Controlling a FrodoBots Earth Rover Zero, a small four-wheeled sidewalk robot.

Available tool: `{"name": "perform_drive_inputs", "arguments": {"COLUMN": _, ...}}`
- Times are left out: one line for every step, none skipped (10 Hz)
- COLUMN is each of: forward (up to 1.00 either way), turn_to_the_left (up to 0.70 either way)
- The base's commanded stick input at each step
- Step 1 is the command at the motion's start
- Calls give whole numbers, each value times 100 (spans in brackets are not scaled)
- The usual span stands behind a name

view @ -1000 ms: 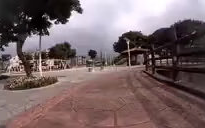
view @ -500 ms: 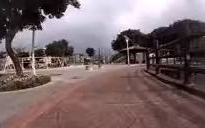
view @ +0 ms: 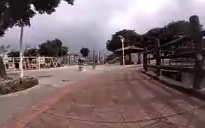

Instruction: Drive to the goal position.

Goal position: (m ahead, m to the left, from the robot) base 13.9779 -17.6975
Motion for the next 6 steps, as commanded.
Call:
{"name": "perform_drive_inputs", "arguments": {"forward": 100, "turn_to_the_left": -20}}
{"name": "perform_drive_inputs", "arguments": {"forward": 100, "turn_to_the_left": 0}}
{"name": "perform_drive_inputs", "arguments": {"forward": 100, "turn_to_the_left": 0}}
{"name": "perform_drive_inputs", "arguments": {"forward": 100, "turn_to_the_left": 0}}
{"name": "perform_drive_inputs", "arguments": {"forward": 100, "turn_to_the_left": 0}}
{"name": "perform_drive_inputs", "arguments": {"forward": 100, "turn_to_the_left": 0}}
